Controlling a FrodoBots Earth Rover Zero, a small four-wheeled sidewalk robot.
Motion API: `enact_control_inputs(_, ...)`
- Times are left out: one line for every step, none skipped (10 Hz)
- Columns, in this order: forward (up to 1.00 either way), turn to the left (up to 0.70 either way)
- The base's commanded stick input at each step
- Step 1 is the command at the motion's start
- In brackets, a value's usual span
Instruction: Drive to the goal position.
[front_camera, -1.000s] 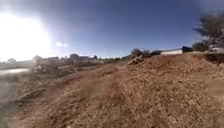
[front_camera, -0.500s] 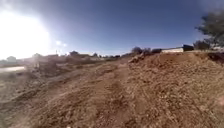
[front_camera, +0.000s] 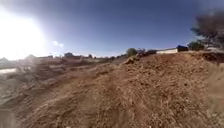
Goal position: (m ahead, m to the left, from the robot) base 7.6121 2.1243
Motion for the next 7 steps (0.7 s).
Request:
enact_control_inputs(0.50, 0.00)
enact_control_inputs(0.50, 0.00)
enact_control_inputs(0.50, 0.00)
enact_control_inputs(0.50, 0.00)
enact_control_inputs(0.50, 0.00)
enact_control_inputs(0.50, 0.00)
enact_control_inputs(0.50, 0.00)
